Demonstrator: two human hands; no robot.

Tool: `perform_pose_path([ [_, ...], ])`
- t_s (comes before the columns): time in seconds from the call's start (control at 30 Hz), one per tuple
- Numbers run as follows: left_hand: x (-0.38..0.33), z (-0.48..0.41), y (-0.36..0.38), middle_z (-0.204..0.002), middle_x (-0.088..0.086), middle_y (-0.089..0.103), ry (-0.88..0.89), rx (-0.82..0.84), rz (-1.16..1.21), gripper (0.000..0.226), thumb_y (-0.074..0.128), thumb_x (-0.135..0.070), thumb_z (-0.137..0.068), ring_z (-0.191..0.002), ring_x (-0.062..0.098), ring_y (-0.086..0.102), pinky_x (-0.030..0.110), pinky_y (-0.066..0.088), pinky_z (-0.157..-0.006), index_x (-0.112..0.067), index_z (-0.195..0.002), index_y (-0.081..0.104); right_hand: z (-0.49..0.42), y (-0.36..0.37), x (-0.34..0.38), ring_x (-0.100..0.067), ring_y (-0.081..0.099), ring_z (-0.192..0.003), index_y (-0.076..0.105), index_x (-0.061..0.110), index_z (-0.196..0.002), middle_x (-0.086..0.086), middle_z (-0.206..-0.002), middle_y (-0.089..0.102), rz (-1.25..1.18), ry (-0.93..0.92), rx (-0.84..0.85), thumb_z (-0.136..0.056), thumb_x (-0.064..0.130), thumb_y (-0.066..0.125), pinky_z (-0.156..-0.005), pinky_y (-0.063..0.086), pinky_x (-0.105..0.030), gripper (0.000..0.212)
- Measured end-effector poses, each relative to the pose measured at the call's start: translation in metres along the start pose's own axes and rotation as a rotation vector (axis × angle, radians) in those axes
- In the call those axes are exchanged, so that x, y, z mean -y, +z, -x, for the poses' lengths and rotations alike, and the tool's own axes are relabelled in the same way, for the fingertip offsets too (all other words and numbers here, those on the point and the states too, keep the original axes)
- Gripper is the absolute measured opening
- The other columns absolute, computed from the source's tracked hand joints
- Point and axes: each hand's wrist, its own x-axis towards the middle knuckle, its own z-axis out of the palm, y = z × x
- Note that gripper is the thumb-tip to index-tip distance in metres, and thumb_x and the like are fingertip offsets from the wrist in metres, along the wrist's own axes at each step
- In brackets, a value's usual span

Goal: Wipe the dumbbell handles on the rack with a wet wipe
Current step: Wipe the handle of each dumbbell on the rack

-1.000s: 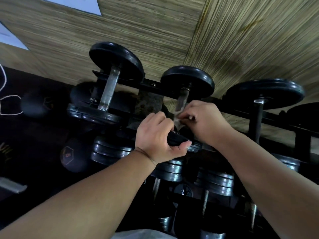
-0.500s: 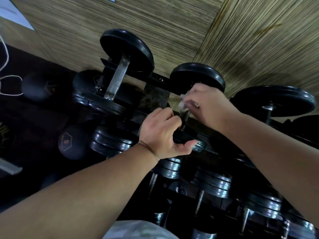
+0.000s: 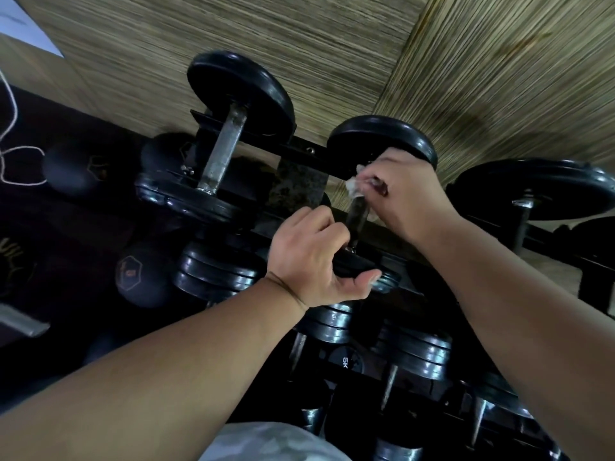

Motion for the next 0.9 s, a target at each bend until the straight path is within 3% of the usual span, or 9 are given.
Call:
perform_pose_path([
  [0.07, 0.0, 0.0, 0.001, -0.068, 0.005, 0.049, 0.001, 0.004, 0.002, 0.066, 0.056, -0.07, -0.086, -0.059, 0.022, 0.045, 0.03, 0.037, -0.057, -0.007, -0.066, 0.06, 0.01, 0.004, 0.004, 0.002, 0.053, -0.075, 0.076, 0.012, -0.091, -0.001, -0.096, 0.062, -0.063, 0.035, 0.005, -0.088, 0.014, 0.073, -0.072, 0.039, -0.006, 0.005],
  [0.23, 0.001, 0.001, 0.001, -0.069, 0.006, 0.05, -0.006, 0.006, 0.009, 0.064, 0.062, -0.068, -0.082, -0.06, 0.023, 0.045, 0.031, 0.037, -0.057, -0.007, -0.066, 0.061, 0.044, 0.002, 0.013, -0.001, 0.061, -0.078, 0.08, 0.023, -0.091, 0.017, -0.083, 0.062, -0.199, 0.094, 0.32, -0.079, 0.02, 0.084, -0.073, 0.042, -0.014, 0.013],
  [0.33, 0.002, 0.001, 0.001, -0.068, 0.005, 0.05, 0.005, 0.008, 0.005, 0.063, 0.061, -0.068, -0.084, -0.06, 0.021, 0.045, 0.028, 0.035, -0.058, -0.007, -0.066, 0.06, 0.042, 0.001, 0.013, 0.007, 0.063, -0.077, 0.079, 0.023, -0.087, 0.016, -0.083, 0.066, -0.429, 0.336, 0.105, -0.077, 0.025, 0.086, -0.072, 0.044, -0.009, 0.013],
  [0.43, 0.003, 0.002, 0.002, -0.069, 0.004, 0.051, 0.001, 0.026, 0.009, 0.063, 0.062, -0.068, -0.084, -0.06, 0.021, 0.045, 0.028, 0.036, -0.058, -0.007, -0.066, 0.059, 0.03, 0.008, 0.005, -0.001, 0.064, -0.09, 0.076, 0.026, -0.092, 0.009, -0.098, 0.069, -0.382, 0.498, -0.192, -0.082, 0.028, 0.083, -0.085, 0.051, -0.019, 0.012],
  [0.5, 0.004, 0.002, 0.001, -0.071, 0.005, 0.051, -0.003, 0.046, 0.001, 0.068, 0.054, -0.072, -0.088, -0.061, 0.021, 0.045, 0.028, 0.036, -0.058, -0.007, -0.067, 0.059, 0.031, 0.017, 0.004, -0.006, 0.067, -0.095, 0.076, 0.026, -0.092, 0.006, -0.102, 0.071, -0.467, 0.571, -0.219, -0.082, 0.024, 0.083, -0.091, 0.055, -0.029, 0.013],
  [0.6, 0.004, 0.003, 0.0, -0.072, 0.005, 0.052, -0.014, 0.072, -0.02, 0.074, 0.046, -0.077, -0.09, -0.063, 0.021, 0.046, 0.027, 0.036, -0.059, -0.007, -0.069, 0.06, 0.05, 0.018, 0.01, -0.011, 0.072, -0.089, 0.076, 0.025, -0.085, 0.003, -0.093, 0.075, -0.623, 0.544, -0.039, -0.077, 0.016, 0.086, -0.086, 0.058, -0.031, 0.016],
  [0.7, 0.003, 0.002, -0.001, -0.074, 0.005, 0.052, -0.031, 0.1, -0.017, 0.072, 0.049, -0.076, -0.09, -0.065, 0.022, 0.049, 0.027, 0.036, -0.06, -0.007, -0.07, 0.061, 0.064, 0.011, 0.016, 0.009, 0.069, -0.079, 0.078, 0.015, -0.085, 0.01, -0.082, 0.074, -0.667, 0.525, 0.143, -0.078, 0.007, 0.084, -0.076, 0.053, -0.012, 0.012],
  [0.8, 0.002, 0.003, -0.003, -0.075, 0.006, 0.054, -0.035, 0.124, -0.039, 0.061, 0.059, -0.067, -0.083, -0.066, 0.023, 0.051, 0.026, 0.036, -0.062, -0.007, -0.071, 0.061, 0.049, 0.011, 0.016, 0.006, 0.067, -0.068, 0.077, 0.017, -0.085, 0.01, -0.076, 0.071, -0.648, 0.605, -0.07, -0.08, 0.014, 0.084, -0.066, 0.051, -0.015, 0.008],
  [0.9, 0.001, 0.002, -0.005, -0.076, 0.005, 0.054, -0.039, 0.154, -0.057, 0.057, 0.062, -0.063, -0.08, -0.068, 0.024, 0.053, 0.026, 0.036, -0.063, -0.007, -0.072, 0.06, 0.021, 0.02, 0.015, -0.007, 0.066, -0.091, 0.077, 0.019, -0.095, 0.004, -0.101, 0.071, -0.475, 0.697, -0.358, -0.086, 0.013, 0.076, -0.074, 0.046, -0.007, 0.011],
])
